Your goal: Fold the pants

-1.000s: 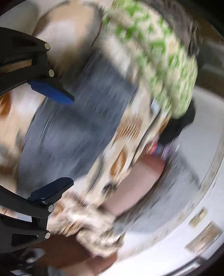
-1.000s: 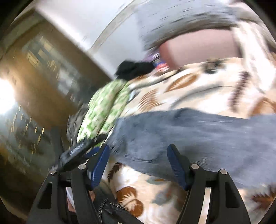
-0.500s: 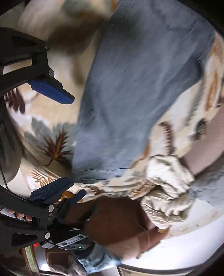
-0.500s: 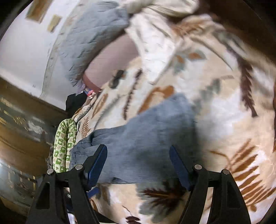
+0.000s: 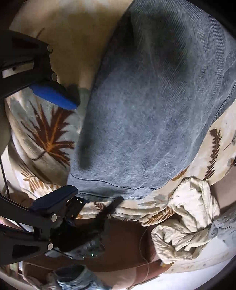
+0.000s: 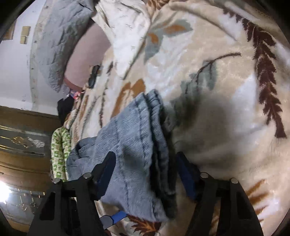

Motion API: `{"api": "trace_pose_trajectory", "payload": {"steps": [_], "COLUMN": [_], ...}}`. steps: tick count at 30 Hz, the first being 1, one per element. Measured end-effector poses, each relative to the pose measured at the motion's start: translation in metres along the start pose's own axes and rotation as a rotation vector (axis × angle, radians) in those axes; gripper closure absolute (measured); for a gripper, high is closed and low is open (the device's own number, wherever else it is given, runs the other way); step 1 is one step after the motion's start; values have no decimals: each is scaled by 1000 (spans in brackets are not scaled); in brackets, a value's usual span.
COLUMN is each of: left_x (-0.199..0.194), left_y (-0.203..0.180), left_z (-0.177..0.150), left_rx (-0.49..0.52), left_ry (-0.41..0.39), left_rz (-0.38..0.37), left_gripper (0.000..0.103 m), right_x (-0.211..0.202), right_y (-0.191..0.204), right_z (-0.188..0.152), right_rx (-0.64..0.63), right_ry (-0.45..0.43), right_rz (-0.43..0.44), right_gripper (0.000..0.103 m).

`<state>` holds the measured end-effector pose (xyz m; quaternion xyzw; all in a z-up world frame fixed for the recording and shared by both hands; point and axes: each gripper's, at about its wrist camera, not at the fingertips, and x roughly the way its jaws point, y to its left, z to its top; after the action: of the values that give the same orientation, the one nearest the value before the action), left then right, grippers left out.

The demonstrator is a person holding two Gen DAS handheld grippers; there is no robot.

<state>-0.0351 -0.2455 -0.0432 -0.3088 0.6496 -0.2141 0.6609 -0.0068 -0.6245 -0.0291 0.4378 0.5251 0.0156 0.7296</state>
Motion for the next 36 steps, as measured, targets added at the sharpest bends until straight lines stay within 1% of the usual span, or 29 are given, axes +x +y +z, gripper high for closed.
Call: {"api": "trace_pose_trajectory", "payload": {"steps": [1, 2, 3, 6, 7, 8, 9, 11, 12, 14, 17, 19, 21, 23, 24, 25, 26, 27, 28, 29, 30, 31, 34, 36], "left_x": [0, 1, 2, 5, 6, 6, 6, 7, 6, 6, 5, 4, 4, 5, 5, 6, 8, 8, 9, 7, 4, -1, -11, -15], "left_y": [-1, -2, -3, -3, -3, -4, -5, -5, -3, -1, 0, 3, 3, 2, 0, -1, -2, 0, 1, 1, 1, 2, 4, 9], "left_z": [0, 1, 2, 5, 5, 5, 5, 5, 4, 6, 9, 13, 17, 21, 22, 22, 21, 21, 20, 19, 19, 18, 21, 24], "left_rx": [1, 2, -1, -15, -14, -12, -7, -10, -16, -34, -67, -94, -99, -106, -101, -98, -104, -119, -125, -120, -117, -124, -164, -206], "left_ry": [-2, -4, -4, -8, -9, -7, -3, -1, 0, 3, 12, -10, -31, -53, -73, -87, -86, -78, -72, -70, -72, -65, -39, 3], "left_rz": [-2, -5, -4, -2, -4, -7, -16, -20, -23, -37, -82, -94, -77, -67, -55, -38, -27, -36, -46, -59, -68, -94, -172, -245], "left_gripper": [16, 16, 17, 18, 18, 19, 19, 19, 19, 19, 19, 18, 18, 21, 24, 36, 53, 61, 77, 87, 90, 93, 94, 94], "right_x": [0, 1, 2, 4, 7, 8, 8, 0, -8, -21, -35, -40, -40, -40, -38, -33, -31, -29, -29, -26, -26, -28, -37, -44], "right_y": [-2, -4, -6, -5, -2, 3, 6, 7, 8, 14, 27, 34, 36, 34, 32, 33, 31, 31, 30, 28, 25, 25, 39, 56], "right_z": [0, 0, 0, -1, -2, -5, -6, -7, -8, -10, -10, -10, -11, -11, -11, -11, -11, -10, -11, -11, -11, -11, -15, -18], "right_rx": [7, 14, 15, 6, -1, -19, -28, -22, -7, 4, 7, 10, 35, 62, 76, 86, 94, 96, 99, 105, 112, 110, 59, 17], "right_ry": [1, 4, 8, 14, 21, 21, 14, -7, -24, -49, -66, -69, -68, -70, -69, -70, -67, -63, -62, -59, -59, -64, -94, -115], "right_rz": [-17, -20, -19, -34, -45, -68, -71, -49, -10, 58, 131, 146, 157, 158, 158, 158, 161, 160, 156, 152, 158, 162, 185, 218], "right_gripper": [52, 57, 57, 66, 75, 80, 83, 88, 91, 92, 93, 93, 93, 93, 93, 93, 93, 93, 93, 93, 93, 93, 93, 93]}}
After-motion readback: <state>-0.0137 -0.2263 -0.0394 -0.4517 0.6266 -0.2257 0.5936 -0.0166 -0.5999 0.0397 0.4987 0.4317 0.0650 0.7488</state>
